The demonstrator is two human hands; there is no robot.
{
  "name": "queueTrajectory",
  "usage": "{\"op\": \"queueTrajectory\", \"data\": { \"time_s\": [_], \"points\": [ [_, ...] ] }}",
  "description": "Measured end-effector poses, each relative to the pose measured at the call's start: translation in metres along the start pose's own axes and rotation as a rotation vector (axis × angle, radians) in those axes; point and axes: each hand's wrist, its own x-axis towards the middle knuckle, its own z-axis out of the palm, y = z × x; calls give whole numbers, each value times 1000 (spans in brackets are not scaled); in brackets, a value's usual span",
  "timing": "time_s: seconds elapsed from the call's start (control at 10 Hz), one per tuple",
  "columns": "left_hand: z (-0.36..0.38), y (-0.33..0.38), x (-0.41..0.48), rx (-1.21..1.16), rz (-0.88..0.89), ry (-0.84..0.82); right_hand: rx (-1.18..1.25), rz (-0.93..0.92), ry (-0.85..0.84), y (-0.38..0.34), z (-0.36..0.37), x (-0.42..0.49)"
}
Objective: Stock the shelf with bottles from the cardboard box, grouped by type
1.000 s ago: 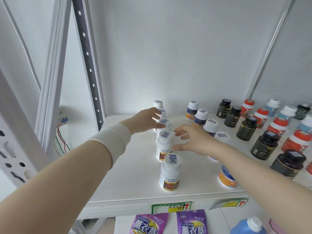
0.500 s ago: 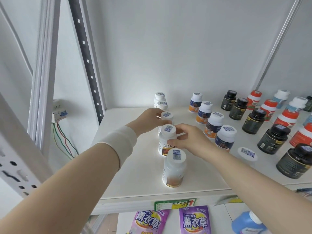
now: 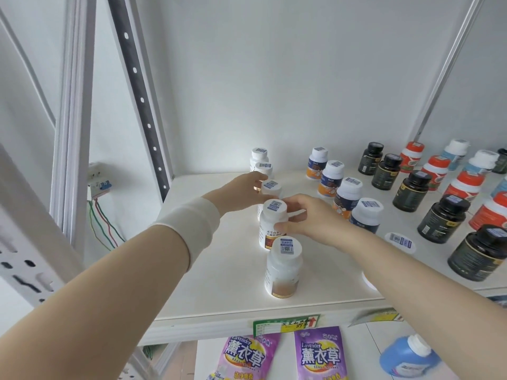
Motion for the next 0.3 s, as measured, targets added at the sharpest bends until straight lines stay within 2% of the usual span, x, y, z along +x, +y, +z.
{"op": "queueTrajectory", "data": {
  "time_s": [0.1,0.2,0.3],
  "points": [
    [-17,11,-15,146,-41,21,-102,-12,50,-10,-22,-8],
    [-39,18,-35,486,-106,52,-304,-93,136,-17,-47,-18],
    [-44,16,-75,697,-165,111,-606,-147,204,-16,-72,-43]
  ]
}}
